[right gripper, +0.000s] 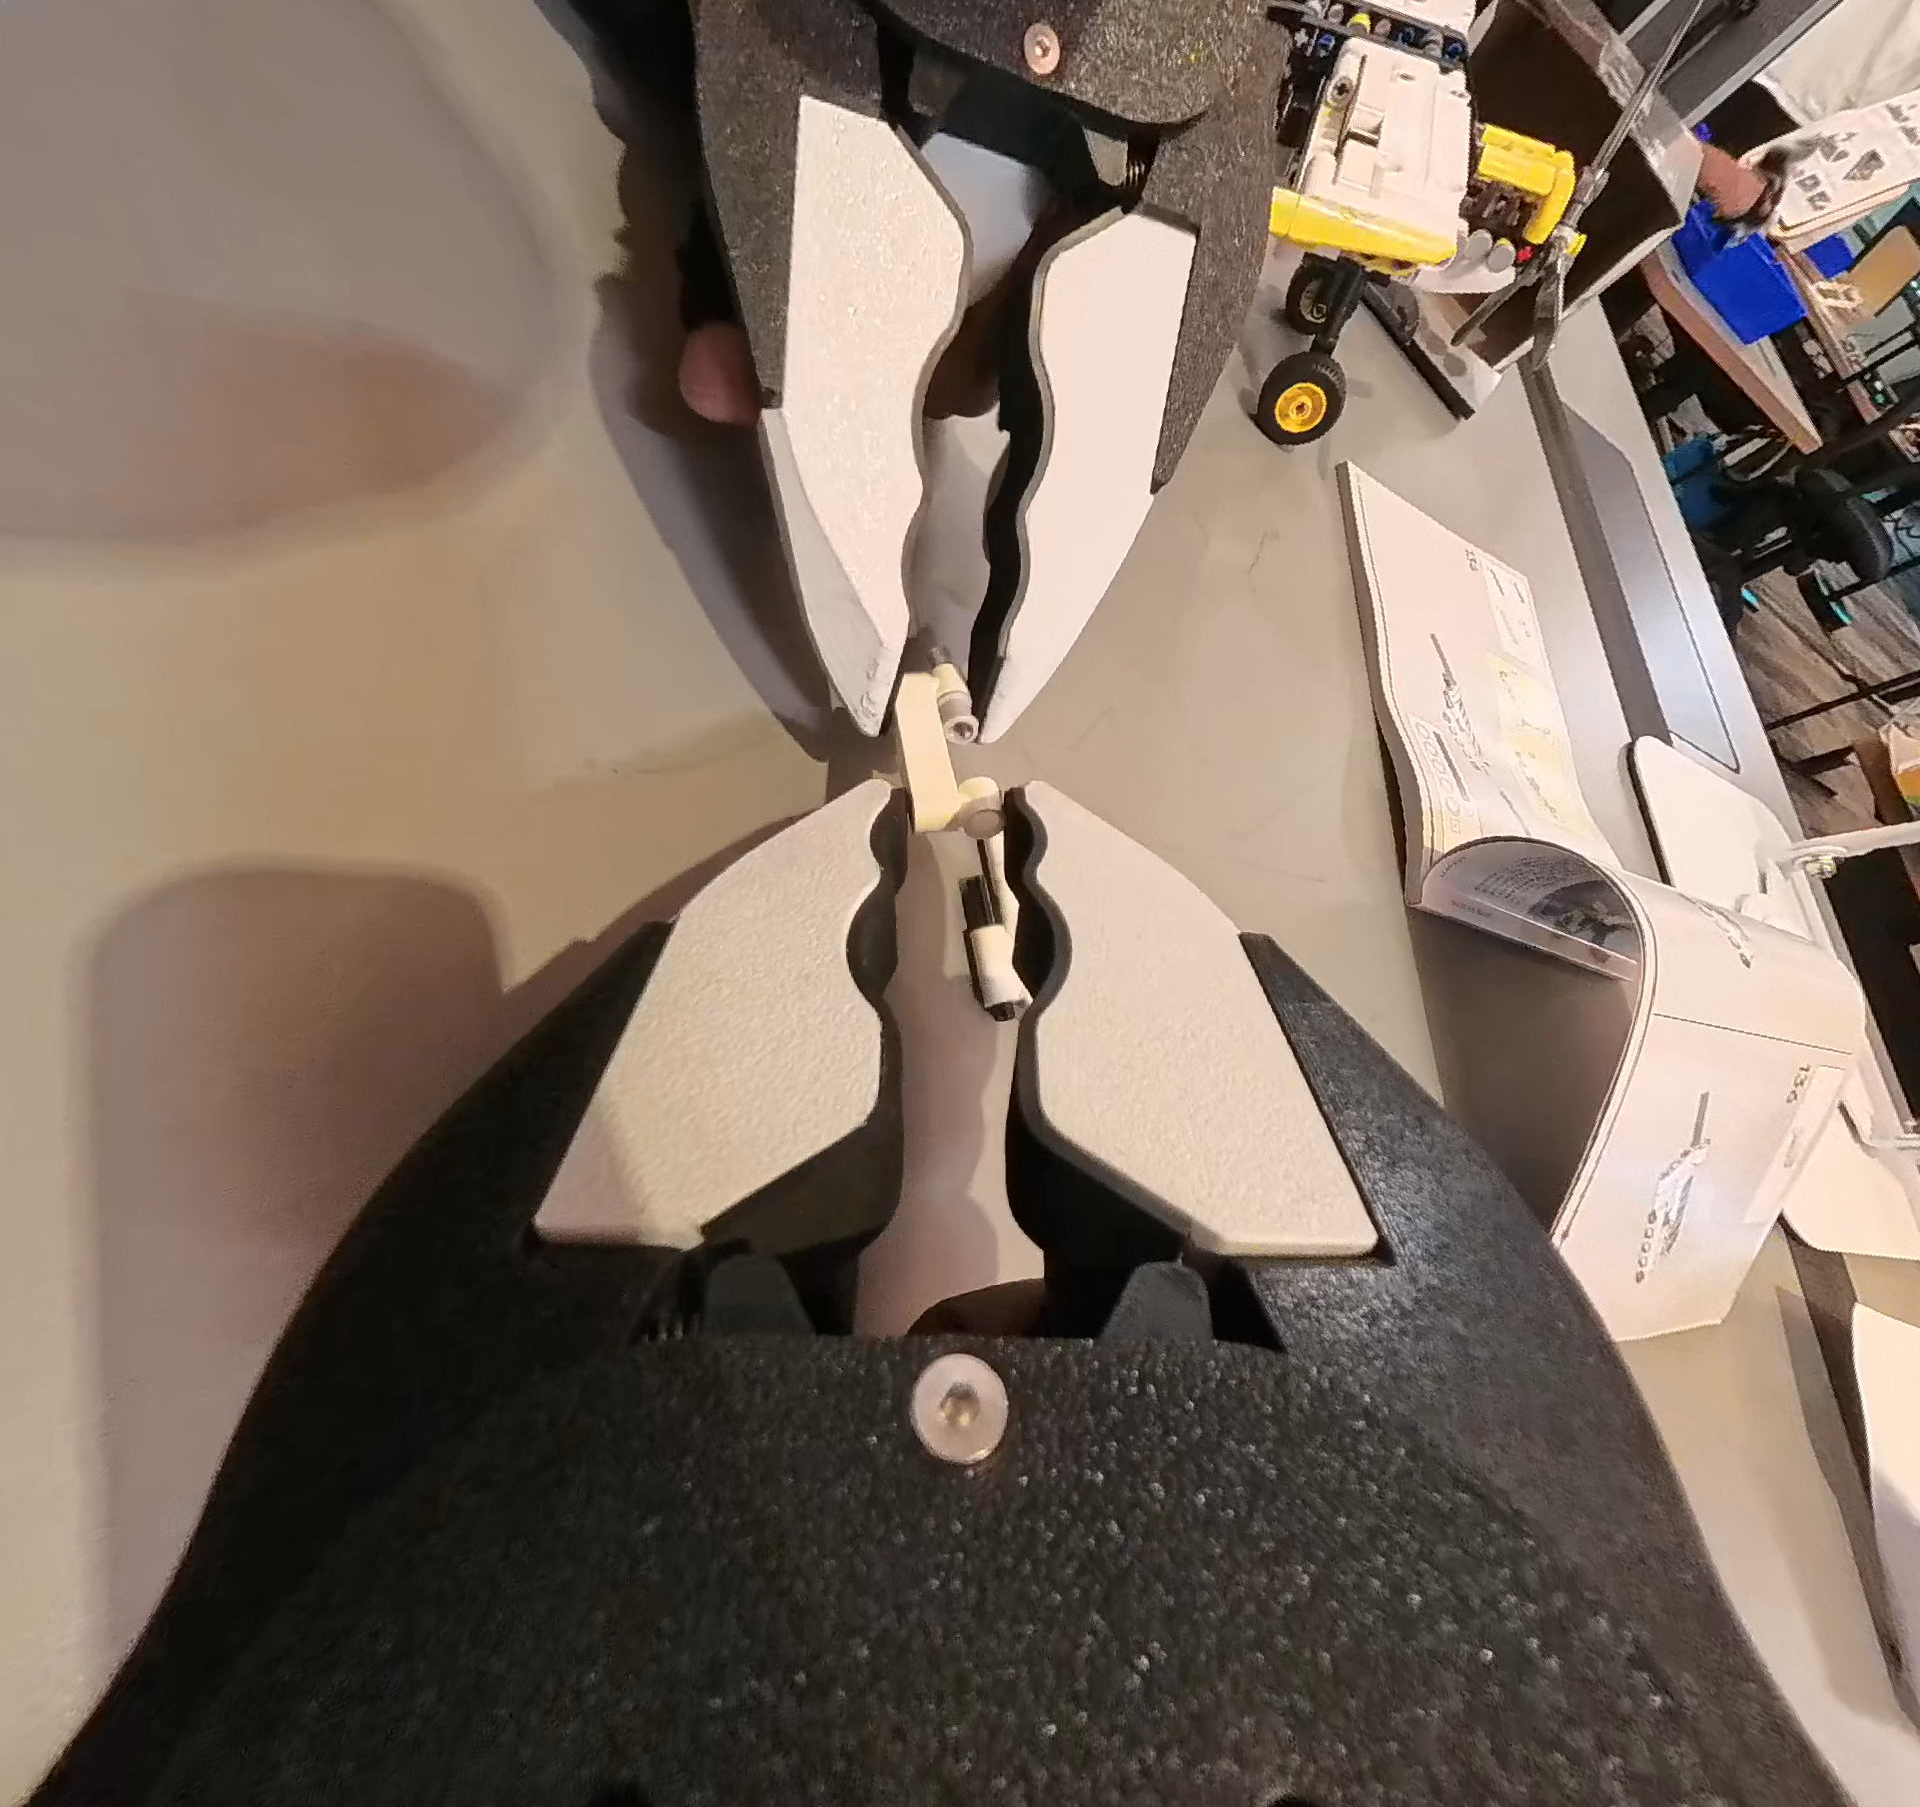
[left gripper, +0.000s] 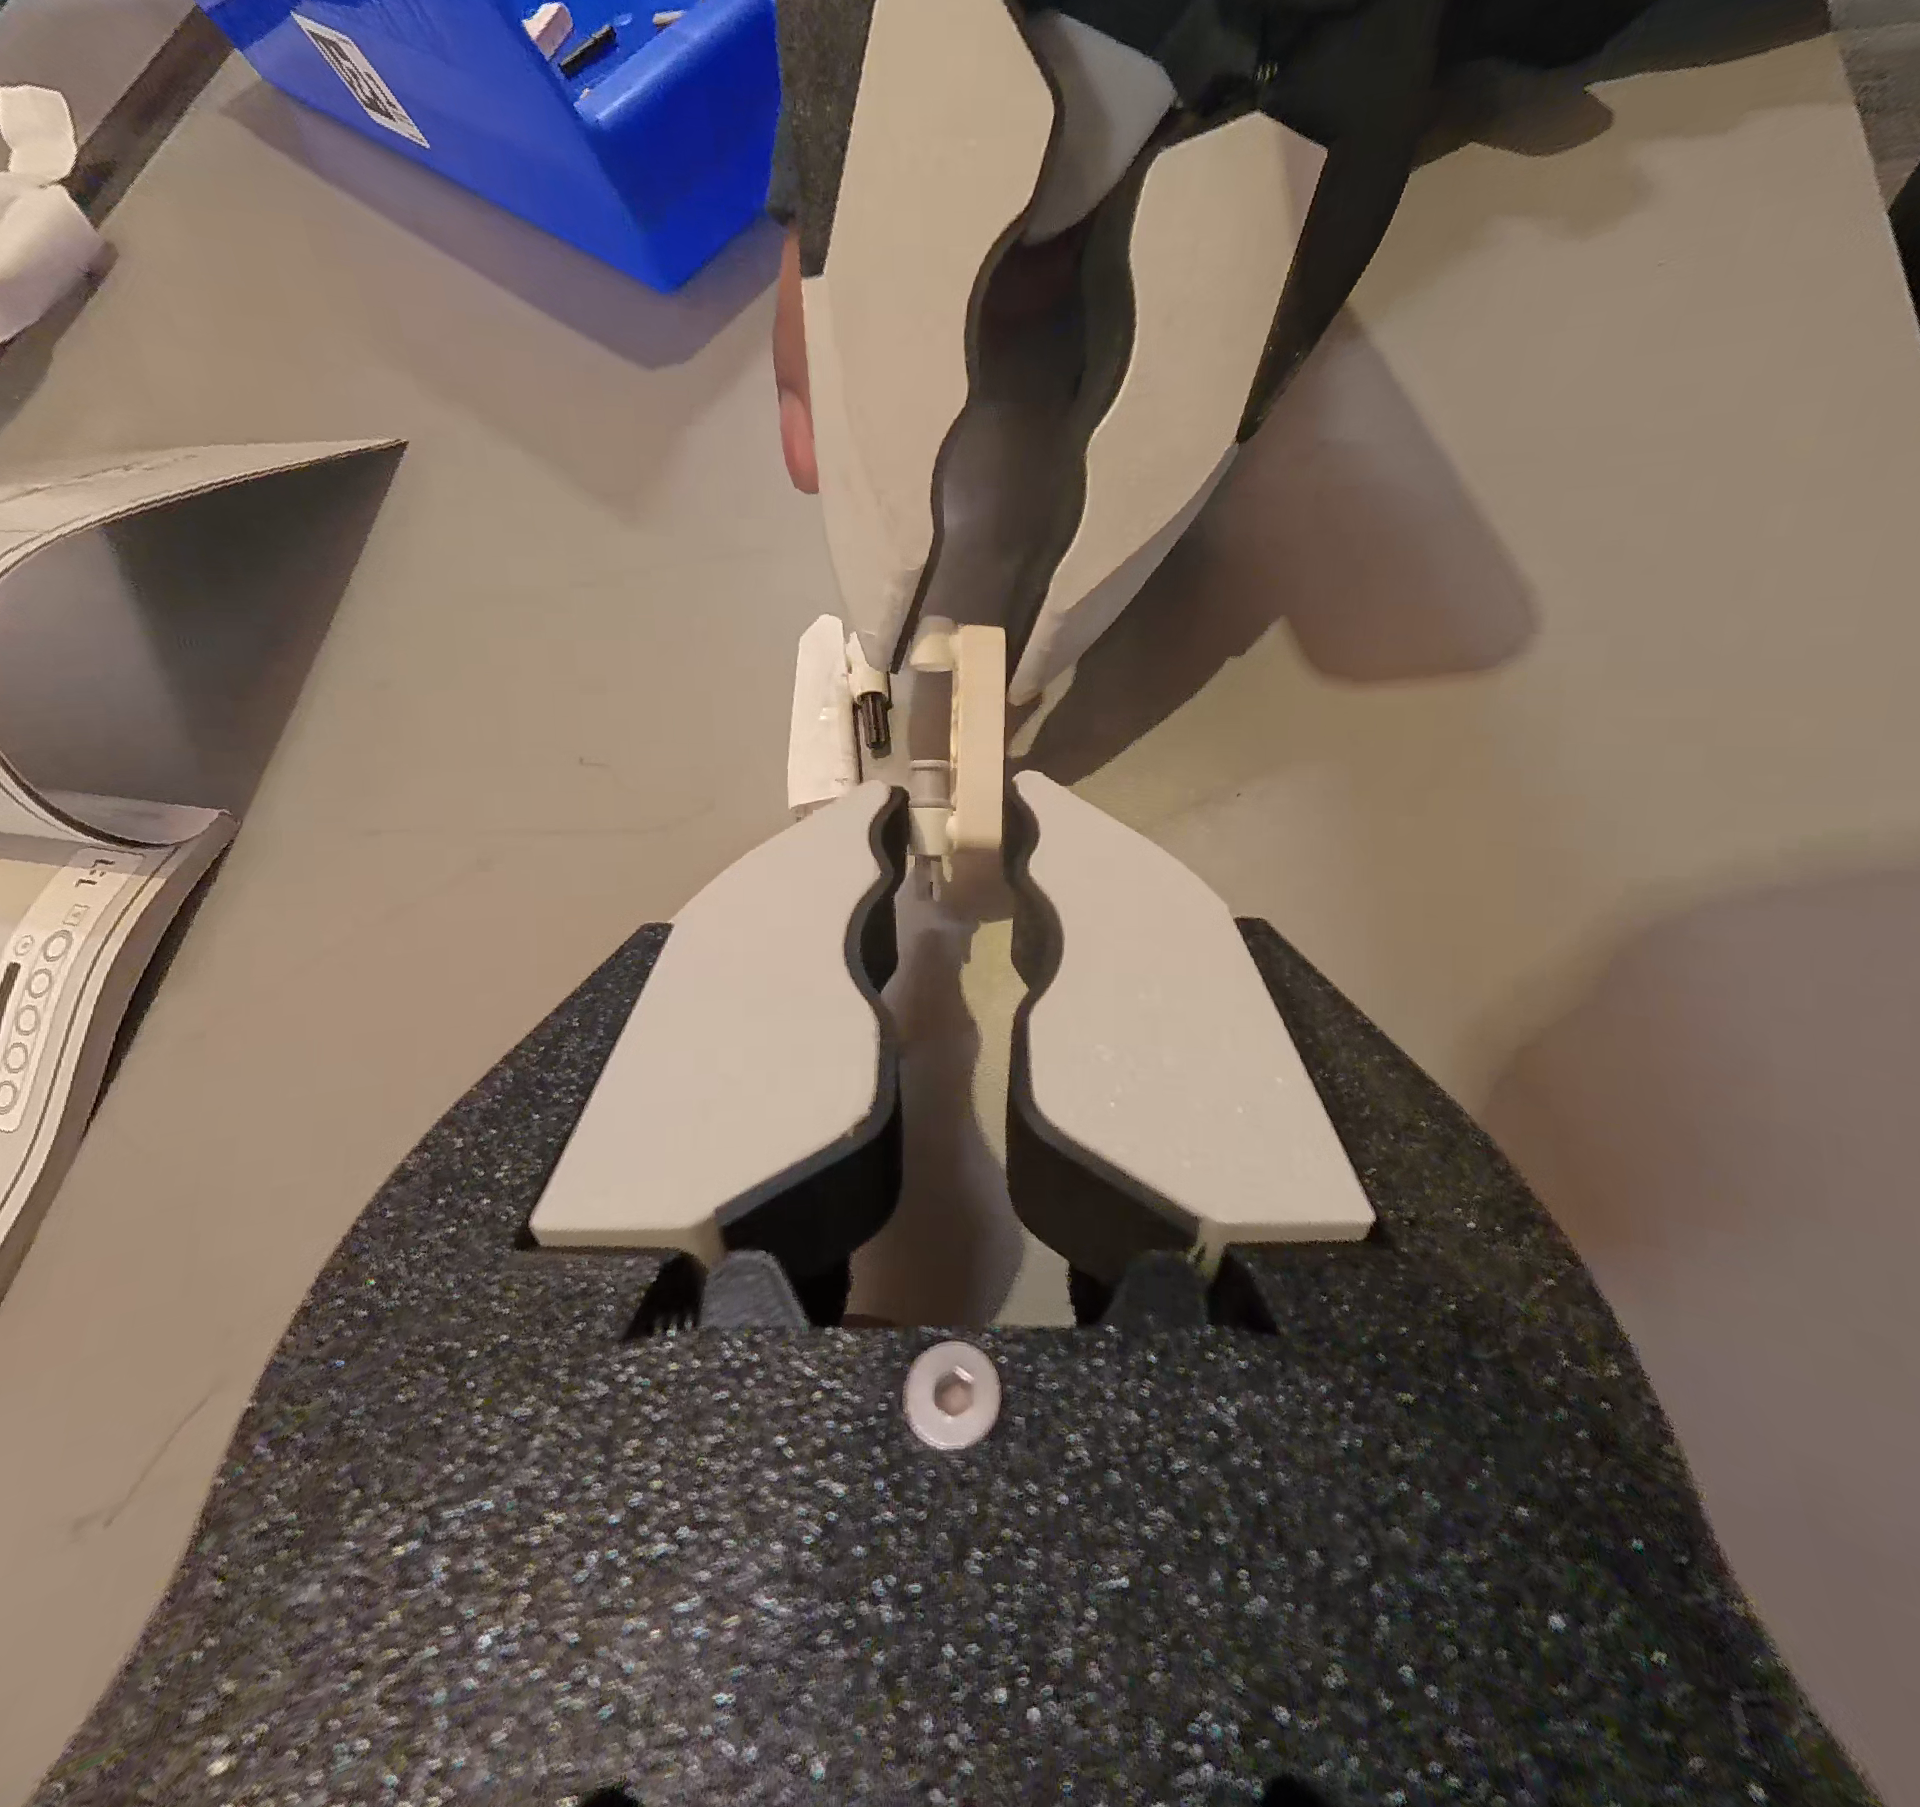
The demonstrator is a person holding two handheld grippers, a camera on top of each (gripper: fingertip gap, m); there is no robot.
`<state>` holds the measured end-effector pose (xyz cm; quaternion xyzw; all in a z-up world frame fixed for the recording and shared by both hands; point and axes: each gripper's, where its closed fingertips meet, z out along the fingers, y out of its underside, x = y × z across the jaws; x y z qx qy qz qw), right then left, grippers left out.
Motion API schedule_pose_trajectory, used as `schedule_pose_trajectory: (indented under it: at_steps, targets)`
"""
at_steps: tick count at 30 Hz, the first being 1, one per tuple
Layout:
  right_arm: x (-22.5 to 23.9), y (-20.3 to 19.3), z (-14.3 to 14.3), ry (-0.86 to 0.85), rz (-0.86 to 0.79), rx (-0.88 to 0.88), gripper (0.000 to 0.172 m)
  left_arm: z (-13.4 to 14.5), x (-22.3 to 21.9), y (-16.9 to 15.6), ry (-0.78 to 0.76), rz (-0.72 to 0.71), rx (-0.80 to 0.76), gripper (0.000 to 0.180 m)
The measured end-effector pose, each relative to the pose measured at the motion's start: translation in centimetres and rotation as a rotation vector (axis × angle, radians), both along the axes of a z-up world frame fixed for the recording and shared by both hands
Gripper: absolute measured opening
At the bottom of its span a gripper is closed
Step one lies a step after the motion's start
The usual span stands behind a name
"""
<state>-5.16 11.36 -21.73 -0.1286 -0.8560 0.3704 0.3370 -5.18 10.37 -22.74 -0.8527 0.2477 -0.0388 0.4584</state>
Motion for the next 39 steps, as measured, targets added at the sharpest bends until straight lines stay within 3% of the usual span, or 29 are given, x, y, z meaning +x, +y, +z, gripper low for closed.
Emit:
schedule_pose_trajectory:
  at_steps: [13, 20, 30, 35, 39]
  targets:
    - [-0.2, 0.1, -0.5, -0.017, -0.013, 0.017, 0.018, -0.5, -0.4, -0.1, 0.088, 0.001, -0.006, 0.017]
    - [-1.1, 2.9, -1.5, -0.143, -0.127, 0.032, 0.048, -1.3, -1.1, -0.3, 0.107, 0.041, -0.073, 0.017]
    - [-1.5, 3.6, -2.9, -0.431, -0.192, -0.085, 0.039, -1.3, -1.6, -0.6, 0.07, 0.062, -0.133, 0.017]
    - [-1.5, 3.3, -3.1, -0.462, -0.164, -0.092, 0.023, -1.6, -1.8, -0.8, 0.082, 0.06, -0.158, 0.017]
    - [-1.8, 3.2, -3.0, -0.419, -0.168, -0.069, 0.021, -1.9, -2.0, -1.1, 0.079, 0.063, -0.189, 0.017]
